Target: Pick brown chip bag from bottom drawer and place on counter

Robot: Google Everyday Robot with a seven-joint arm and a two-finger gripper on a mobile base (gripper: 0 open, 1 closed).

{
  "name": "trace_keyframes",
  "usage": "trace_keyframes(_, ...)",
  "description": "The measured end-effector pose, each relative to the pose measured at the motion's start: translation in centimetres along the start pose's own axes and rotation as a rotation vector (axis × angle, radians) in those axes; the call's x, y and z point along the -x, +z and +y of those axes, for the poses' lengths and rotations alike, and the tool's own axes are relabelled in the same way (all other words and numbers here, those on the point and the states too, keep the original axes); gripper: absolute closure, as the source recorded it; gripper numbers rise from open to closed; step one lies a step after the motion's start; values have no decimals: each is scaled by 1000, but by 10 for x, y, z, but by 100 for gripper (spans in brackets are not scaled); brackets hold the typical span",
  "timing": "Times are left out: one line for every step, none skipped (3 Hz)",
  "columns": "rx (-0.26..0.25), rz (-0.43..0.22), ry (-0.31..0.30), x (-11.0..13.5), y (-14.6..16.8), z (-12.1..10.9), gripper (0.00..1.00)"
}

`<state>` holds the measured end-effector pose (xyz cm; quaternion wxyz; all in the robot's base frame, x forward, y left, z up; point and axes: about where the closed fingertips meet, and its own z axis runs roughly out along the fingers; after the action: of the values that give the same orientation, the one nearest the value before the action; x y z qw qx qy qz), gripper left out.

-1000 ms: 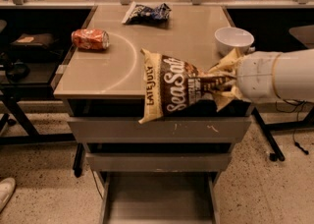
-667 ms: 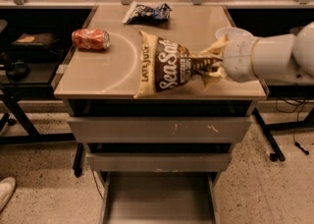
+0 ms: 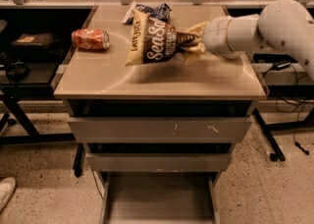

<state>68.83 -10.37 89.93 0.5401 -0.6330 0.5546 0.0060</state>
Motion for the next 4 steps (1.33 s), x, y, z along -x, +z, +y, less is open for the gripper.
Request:
trace_keyframes(14,-48,98,-11,38,-20,100)
trace_keyframes(-48,40,198,-40,34,-41,100)
trace_keyframes(-99,162,290,-61,27,-32,100)
trace_keyframes(-71,194,383,-62,37,-15,100)
